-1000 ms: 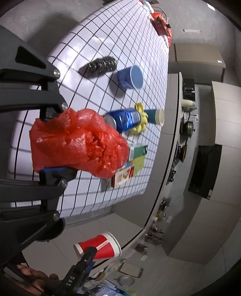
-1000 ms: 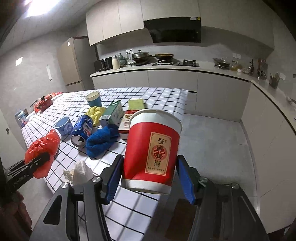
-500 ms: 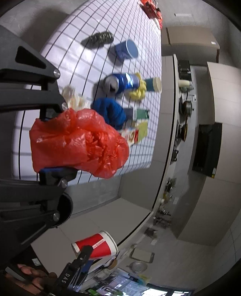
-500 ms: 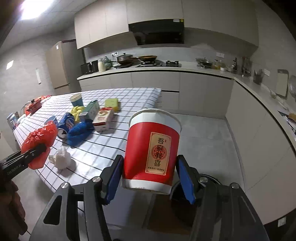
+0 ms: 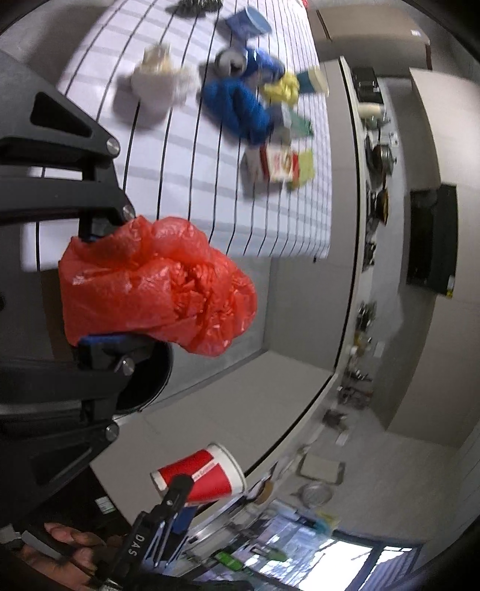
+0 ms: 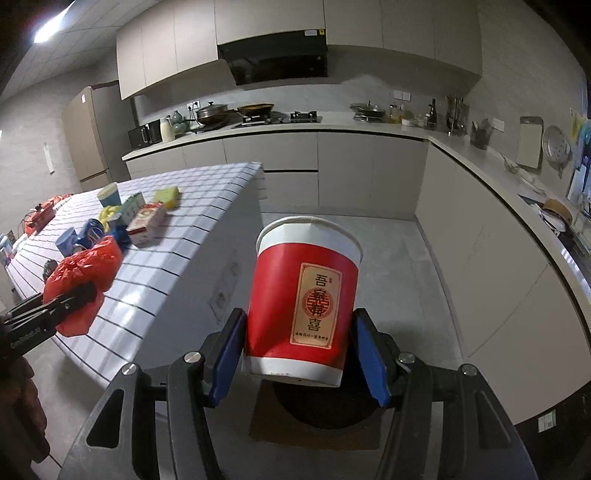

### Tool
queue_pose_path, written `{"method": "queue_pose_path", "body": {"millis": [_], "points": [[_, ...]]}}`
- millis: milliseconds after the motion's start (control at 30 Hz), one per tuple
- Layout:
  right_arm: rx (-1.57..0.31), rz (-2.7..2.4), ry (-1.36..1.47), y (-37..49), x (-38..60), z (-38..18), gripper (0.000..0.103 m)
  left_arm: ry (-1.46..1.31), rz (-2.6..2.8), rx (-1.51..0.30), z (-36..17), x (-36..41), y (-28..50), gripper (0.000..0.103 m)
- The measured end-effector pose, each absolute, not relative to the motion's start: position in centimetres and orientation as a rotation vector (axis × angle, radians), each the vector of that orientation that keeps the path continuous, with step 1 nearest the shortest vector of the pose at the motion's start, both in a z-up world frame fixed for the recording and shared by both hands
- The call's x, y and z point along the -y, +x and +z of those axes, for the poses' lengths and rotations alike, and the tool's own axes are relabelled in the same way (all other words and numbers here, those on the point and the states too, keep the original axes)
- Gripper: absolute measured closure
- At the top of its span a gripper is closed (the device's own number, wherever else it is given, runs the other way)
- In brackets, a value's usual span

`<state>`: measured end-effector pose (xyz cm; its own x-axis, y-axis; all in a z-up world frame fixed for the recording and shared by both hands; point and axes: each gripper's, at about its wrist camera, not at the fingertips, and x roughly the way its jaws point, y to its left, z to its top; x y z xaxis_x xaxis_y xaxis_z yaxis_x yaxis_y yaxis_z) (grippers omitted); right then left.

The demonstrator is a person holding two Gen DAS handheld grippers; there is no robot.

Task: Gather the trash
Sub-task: 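Carry the red bag and red cup with both tools over the black bin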

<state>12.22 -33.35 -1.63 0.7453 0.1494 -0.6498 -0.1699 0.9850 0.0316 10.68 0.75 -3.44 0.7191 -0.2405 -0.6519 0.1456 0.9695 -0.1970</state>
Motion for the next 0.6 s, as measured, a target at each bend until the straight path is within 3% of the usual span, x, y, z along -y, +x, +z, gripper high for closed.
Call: {"method": "queue_pose_path", "body": {"millis": [600], "points": [[-0.886, 0.281, -0.126, 15.9, 41.8, -13.2, 0.043, -0.113, -0.246, -0.936, -13.5, 10.8, 13.6, 0.068]]}}
